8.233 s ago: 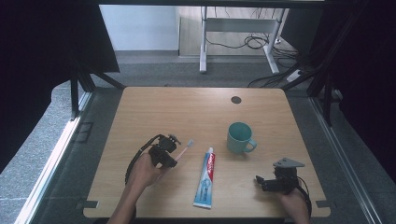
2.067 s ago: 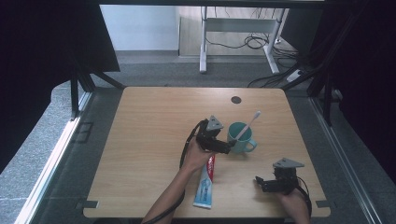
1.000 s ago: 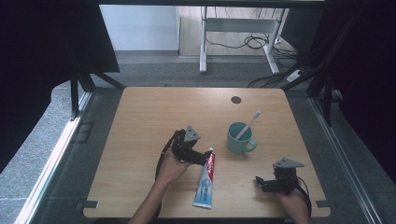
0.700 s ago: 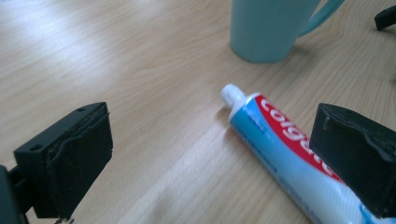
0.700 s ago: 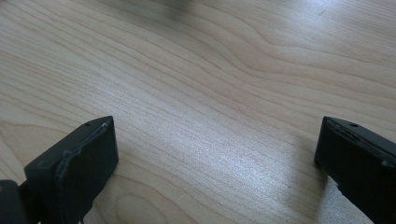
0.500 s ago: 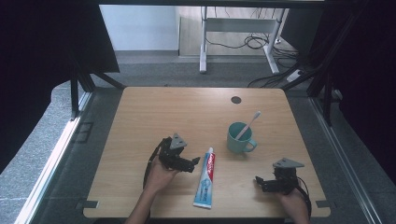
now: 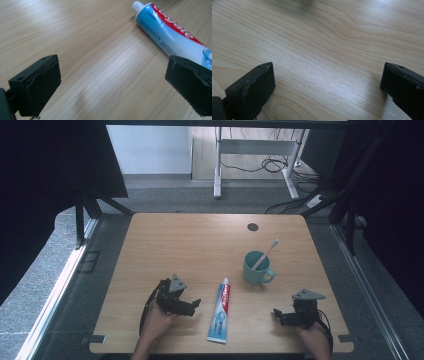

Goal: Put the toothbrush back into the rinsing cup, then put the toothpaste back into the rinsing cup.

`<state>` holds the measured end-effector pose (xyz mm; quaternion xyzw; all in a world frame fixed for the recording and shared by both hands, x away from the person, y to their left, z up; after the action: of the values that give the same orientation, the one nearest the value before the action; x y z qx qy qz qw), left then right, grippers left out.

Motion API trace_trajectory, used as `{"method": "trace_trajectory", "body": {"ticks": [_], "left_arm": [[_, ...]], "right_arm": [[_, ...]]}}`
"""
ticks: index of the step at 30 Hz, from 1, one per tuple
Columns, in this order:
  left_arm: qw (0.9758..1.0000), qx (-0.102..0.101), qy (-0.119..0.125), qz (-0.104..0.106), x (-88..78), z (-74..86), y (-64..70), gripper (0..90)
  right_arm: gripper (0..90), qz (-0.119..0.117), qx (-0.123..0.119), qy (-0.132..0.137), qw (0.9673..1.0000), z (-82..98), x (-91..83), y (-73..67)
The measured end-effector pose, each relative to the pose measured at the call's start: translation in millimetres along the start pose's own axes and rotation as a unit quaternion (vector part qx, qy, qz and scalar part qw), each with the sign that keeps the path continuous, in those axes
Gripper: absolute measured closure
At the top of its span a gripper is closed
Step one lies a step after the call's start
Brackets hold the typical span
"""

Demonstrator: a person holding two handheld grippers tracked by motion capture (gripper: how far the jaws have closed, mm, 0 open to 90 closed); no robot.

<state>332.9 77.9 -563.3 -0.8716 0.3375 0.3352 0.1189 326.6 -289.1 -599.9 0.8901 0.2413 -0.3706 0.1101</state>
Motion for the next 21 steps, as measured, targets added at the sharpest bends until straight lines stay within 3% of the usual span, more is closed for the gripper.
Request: {"method": "trace_trajectory", "body": {"ticks": [8,21], "left_arm": [[0.9999,0.004,-0.003,-0.015,-9.1,17.3,-0.4,1.0],[0.9995,-0.003,-0.024,-0.018,-9.8,35.8,-8.3,1.3]], "right_arm": [[0.0,0.001,0.002,0.000,1.0000,-0.2,0.1,-0.2],[0.0,0.003,0.005,0.000,1.0000,-0.4,0.1,-0.4]]}}
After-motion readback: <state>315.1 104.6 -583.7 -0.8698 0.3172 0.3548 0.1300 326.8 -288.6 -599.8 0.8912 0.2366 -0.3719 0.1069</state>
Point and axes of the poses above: each handheld gripper's, and its own axes: x roughly forward along the jaws, z roughly out of its underside, y roughly to its right, the point moved 8 cm from there along x, roughly forward along the jaws, and after that the axes turned 1 degree about -x, right-handed, at the moved point
